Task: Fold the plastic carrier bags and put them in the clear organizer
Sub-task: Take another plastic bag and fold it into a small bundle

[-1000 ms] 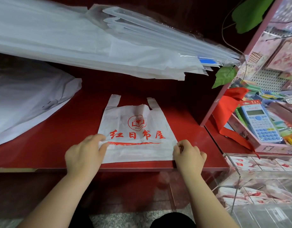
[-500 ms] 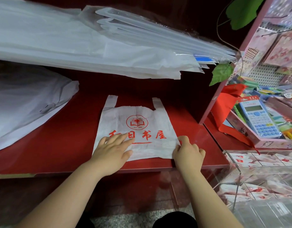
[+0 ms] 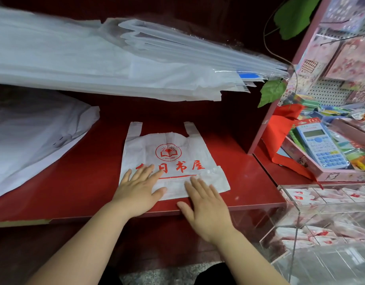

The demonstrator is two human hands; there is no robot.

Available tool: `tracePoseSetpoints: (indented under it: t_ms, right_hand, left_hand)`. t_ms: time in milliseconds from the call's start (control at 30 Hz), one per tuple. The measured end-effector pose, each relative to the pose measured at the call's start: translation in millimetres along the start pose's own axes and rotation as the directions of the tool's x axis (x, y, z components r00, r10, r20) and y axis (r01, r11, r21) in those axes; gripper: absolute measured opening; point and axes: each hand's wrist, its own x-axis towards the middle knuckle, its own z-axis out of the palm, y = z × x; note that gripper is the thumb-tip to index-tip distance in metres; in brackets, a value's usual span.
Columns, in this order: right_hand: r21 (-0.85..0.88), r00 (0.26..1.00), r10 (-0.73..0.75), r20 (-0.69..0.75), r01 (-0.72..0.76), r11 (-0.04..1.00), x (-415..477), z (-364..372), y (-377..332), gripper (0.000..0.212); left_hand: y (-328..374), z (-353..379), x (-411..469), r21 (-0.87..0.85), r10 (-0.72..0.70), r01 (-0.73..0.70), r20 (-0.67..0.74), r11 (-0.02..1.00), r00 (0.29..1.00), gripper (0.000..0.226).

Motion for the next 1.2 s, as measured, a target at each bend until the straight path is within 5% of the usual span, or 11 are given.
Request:
tracePoseSetpoints:
  t_ms: [133,333,400,500,567,667,833,900,1000,1100,1200]
  right_hand:
    - [0.002,0.976,0.115,0.183,-0.117,0.993,-2,-15,41,0.128]
    - [-0.007,0.951,0.203,0.234,-0.208,0.978,5,-29,63,0.056]
    - [-0.028,0.940,0.216,0.263,-0.216,0.976,12,-30,65,0.054]
    - [-0.040,0.940,0.278,0.195,-0.276,0.960,20,-28,61,0.051]
    - [0.049,0.960,0.274,-0.057,-0.271,0.961,19,-24,50,0.047]
    - [0.215,0.920,0.082,-0.384,0.002,0.977,6,-16,26,0.055]
    - [0.187,0.910,-0.346,-0.229,0.390,0.902,-29,5,-9,0.059]
    - [0.165,0.908,-0.358,-0.219,0.396,0.903,-28,12,-6,0.054]
    - [0.248,0.889,-0.319,-0.328,0.407,0.879,-20,15,8,0.029]
    - [0.390,0.920,-0.249,-0.303,0.358,0.849,-21,8,19,0.046]
    - [0.536,0.946,-0.157,-0.283,0.292,0.792,-26,0,30,0.035]
  left_hand:
    - [-22,-6,-4,0.010,-0.067,0.067,-0.009,0.998,0.998,0.062]
    - [-42,-9,-46,0.057,0.038,-0.039,0.010,0.998,0.999,0.135]
    - [-48,0,-62,0.122,0.137,-0.123,-0.111,0.985,0.984,0.133]
    - [-48,11,-79,0.189,0.171,-0.135,-0.192,0.973,0.966,0.092]
    - [-44,21,-80,0.156,0.217,-0.181,-0.261,0.971,0.940,0.088]
    - [-29,30,-76,0.113,0.168,-0.129,-0.485,0.985,0.858,0.081]
    - [1,39,-65,0.141,0.195,-0.136,-0.614,0.981,0.765,0.057]
    - [14,42,-64,0.137,0.207,-0.156,-0.634,0.978,0.745,0.037]
    - [22,43,-63,0.108,0.227,-0.208,-0.658,0.972,0.718,0.041]
    - [7,41,-63,0.135,0.275,-0.251,-0.669,0.959,0.690,0.033]
    - [-20,27,-67,0.087,0.237,-0.232,-0.603,0.969,0.762,0.040]
